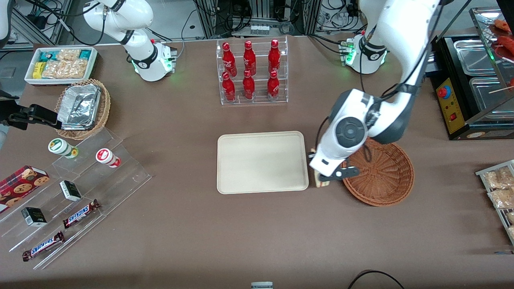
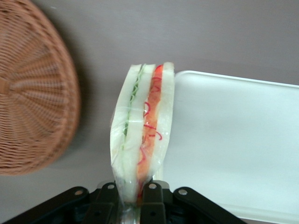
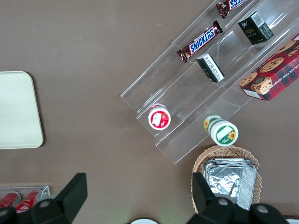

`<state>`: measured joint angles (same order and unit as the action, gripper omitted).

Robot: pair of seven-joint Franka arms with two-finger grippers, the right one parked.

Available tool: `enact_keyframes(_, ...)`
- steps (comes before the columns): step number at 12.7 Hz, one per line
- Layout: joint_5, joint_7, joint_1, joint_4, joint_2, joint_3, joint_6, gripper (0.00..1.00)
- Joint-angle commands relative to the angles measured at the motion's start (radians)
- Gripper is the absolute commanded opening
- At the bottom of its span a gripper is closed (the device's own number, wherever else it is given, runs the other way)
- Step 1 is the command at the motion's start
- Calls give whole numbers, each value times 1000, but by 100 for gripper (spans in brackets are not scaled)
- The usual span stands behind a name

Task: Place sandwich from basket to tray
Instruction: 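Carry the sandwich with the left gripper over the beige tray, then lower the sandwich onto the tray and open the left gripper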

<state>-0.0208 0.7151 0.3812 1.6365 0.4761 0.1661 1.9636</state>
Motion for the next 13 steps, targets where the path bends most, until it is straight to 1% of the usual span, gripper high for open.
enact_keyframes(1, 2, 116, 109, -140, 111, -14, -23, 0)
enact_keyframes(5, -7, 283, 237, -277, 243, -20, 15, 0)
enact_keyframes(6, -19, 312, 258, -285, 260, -22, 32, 0)
enact_keyframes(7, -60, 348, 278, -288, 272, -22, 50, 0)
enact_keyframes(8, -82, 387, 286, -288, 280, -22, 64, 0)
enact_keyframes(9, -87, 401, 303, -288, 286, -22, 76, 0)
enact_keyframes(13, -87, 423, 320, -288, 300, -22, 87, 0)
